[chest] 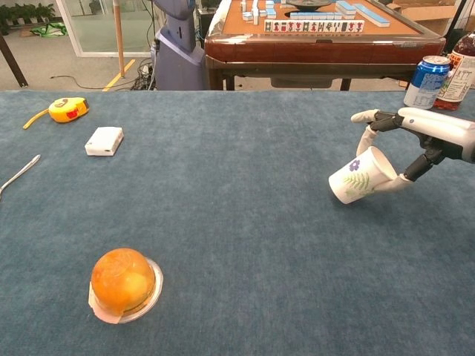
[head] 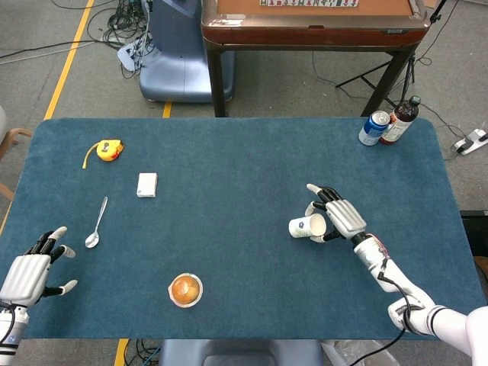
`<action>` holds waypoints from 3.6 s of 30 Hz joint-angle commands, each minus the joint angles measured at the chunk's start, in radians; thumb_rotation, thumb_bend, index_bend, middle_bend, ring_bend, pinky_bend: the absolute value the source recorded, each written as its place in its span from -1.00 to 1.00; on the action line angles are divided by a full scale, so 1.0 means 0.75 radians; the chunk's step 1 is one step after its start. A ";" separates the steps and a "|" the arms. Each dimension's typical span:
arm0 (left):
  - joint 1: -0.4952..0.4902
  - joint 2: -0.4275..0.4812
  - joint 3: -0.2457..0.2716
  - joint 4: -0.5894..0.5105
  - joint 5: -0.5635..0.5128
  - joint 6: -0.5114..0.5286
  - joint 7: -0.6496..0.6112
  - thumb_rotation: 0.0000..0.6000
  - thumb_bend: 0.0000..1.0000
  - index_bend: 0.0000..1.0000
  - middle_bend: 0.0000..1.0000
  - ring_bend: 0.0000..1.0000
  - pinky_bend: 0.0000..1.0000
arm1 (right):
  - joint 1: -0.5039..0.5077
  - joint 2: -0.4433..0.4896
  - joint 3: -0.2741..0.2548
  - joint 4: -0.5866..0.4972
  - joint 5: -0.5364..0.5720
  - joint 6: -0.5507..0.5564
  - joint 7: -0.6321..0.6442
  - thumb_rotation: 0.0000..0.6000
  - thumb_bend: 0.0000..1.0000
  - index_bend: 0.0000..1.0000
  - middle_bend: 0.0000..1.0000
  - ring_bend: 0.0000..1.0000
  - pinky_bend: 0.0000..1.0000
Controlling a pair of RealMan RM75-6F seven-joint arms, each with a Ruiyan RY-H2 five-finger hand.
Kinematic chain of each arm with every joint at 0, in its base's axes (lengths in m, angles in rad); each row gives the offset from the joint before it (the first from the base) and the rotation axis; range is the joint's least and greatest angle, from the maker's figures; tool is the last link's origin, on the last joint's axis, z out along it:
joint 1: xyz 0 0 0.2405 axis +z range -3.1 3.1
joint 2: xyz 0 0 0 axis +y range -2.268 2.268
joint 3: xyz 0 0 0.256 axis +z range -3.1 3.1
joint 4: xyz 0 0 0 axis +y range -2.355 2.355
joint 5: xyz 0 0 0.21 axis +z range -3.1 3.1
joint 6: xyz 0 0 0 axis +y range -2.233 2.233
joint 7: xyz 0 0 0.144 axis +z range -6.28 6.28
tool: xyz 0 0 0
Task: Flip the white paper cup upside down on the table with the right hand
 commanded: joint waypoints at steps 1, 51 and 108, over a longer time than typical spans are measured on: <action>0.000 0.000 0.001 0.000 0.001 0.001 0.000 1.00 -0.81 -0.17 -0.82 -0.83 -0.44 | -0.008 -0.011 -0.004 0.019 -0.011 0.004 0.005 1.00 -1.00 -0.10 -0.90 -1.00 -1.00; 0.009 0.020 0.014 -0.016 0.038 0.029 -0.034 1.00 -0.81 -0.17 -0.82 -0.84 -0.44 | 0.264 0.332 0.155 -0.809 0.887 -0.150 -1.702 1.00 -1.00 -0.39 -1.00 -1.00 -1.00; 0.021 0.047 0.001 -0.024 0.019 0.037 -0.068 1.00 -0.81 -0.15 -0.82 -0.84 -0.44 | 0.422 0.112 0.012 -0.556 1.044 -0.187 -1.723 1.00 -0.72 0.01 -0.95 -1.00 -1.00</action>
